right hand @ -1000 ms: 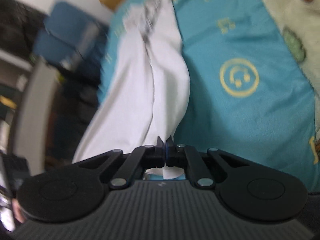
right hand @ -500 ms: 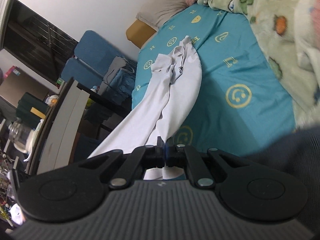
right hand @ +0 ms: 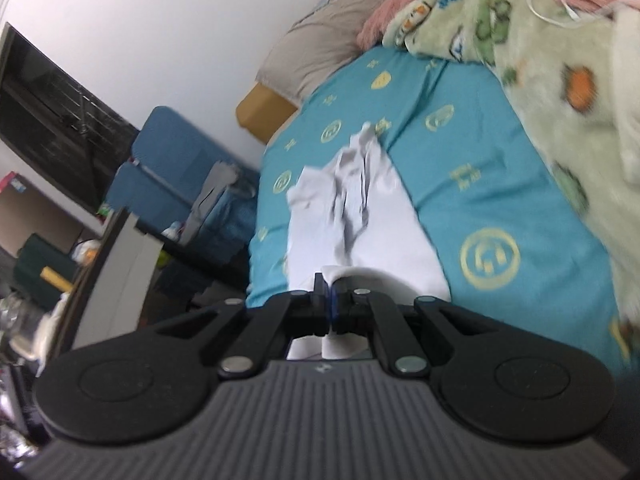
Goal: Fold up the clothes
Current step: 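Lift the hem end with both grippers and fold it onto the collar end, then open both grippers and lift them off the folded shirt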
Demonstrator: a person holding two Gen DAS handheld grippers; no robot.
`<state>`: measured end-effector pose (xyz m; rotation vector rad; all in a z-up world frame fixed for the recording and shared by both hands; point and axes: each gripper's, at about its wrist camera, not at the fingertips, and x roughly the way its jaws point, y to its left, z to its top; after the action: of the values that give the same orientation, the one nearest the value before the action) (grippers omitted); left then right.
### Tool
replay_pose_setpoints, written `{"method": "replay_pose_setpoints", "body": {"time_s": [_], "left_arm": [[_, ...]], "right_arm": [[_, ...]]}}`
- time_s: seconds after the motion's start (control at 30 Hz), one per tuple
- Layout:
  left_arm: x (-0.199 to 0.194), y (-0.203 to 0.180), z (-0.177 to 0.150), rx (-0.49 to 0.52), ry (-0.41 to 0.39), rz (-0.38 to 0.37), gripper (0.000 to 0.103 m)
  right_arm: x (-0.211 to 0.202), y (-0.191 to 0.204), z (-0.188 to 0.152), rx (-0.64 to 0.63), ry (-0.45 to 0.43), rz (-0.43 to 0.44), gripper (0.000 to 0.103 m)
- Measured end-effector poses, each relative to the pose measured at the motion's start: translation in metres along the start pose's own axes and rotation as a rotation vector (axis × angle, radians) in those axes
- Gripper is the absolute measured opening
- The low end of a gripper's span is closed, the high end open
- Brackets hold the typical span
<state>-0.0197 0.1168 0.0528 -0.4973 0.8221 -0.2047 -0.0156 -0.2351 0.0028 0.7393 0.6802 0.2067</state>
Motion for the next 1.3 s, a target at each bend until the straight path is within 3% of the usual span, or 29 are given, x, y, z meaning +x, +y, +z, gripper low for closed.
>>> {"method": "replay_pose_setpoints", "body": {"time_s": [0.2, 0.57, 0.93, 1.0, 1.03, 1.07, 1.1, 1.13, 1.17, 1.2, 1.23, 1.3], "left_arm": [[0.071, -0.003, 0.041, 0.086, -0.079, 0.075, 0.004], [0.194, 0.008, 0.066, 0.268, -0.239, 0.152, 0.004], [0.304, 0.039, 0.054, 0.274, -0.103, 0.244, 0.005], [0.304, 0.038, 0.052, 0.274, -0.105, 0.247, 0.009], [0.301, 0.036, 0.051, 0.272, -0.107, 0.243, 0.021], [0.297, 0.034, 0.050, 0.276, -0.104, 0.236, 0.042], [0.294, 0.031, 0.048, 0.280, -0.100, 0.229, 0.052], [0.288, 0.027, 0.047, 0.287, -0.100, 0.225, 0.064], [0.282, 0.023, 0.045, 0.295, -0.100, 0.223, 0.068], [0.275, 0.019, 0.043, 0.302, -0.104, 0.209, 0.070], [0.267, 0.015, 0.041, 0.307, -0.110, 0.194, 0.076], [0.251, 0.008, 0.035, 0.316, -0.123, 0.189, 0.082]], "right_arm": [[0.079, -0.002, 0.028, -0.082, -0.034, -0.033, 0.005], [0.203, -0.019, 0.050, -0.273, -0.062, -0.102, 0.005], [0.282, -0.036, 0.031, -0.432, 0.003, -0.245, 0.006], [0.282, -0.036, 0.032, -0.414, 0.004, -0.250, 0.006], [0.280, -0.035, 0.033, -0.404, 0.005, -0.254, 0.007], [0.278, -0.033, 0.033, -0.404, 0.005, -0.261, 0.008], [0.276, -0.029, 0.033, -0.414, 0.003, -0.270, 0.009], [0.272, -0.026, 0.031, -0.429, -0.002, -0.282, 0.028], [0.267, -0.023, 0.028, -0.444, -0.009, -0.291, 0.063], [0.261, -0.020, 0.025, -0.452, -0.025, -0.291, 0.077], [0.254, -0.018, 0.022, -0.453, -0.044, -0.280, 0.088], [0.239, -0.012, 0.018, -0.447, -0.045, -0.262, 0.086]]}}
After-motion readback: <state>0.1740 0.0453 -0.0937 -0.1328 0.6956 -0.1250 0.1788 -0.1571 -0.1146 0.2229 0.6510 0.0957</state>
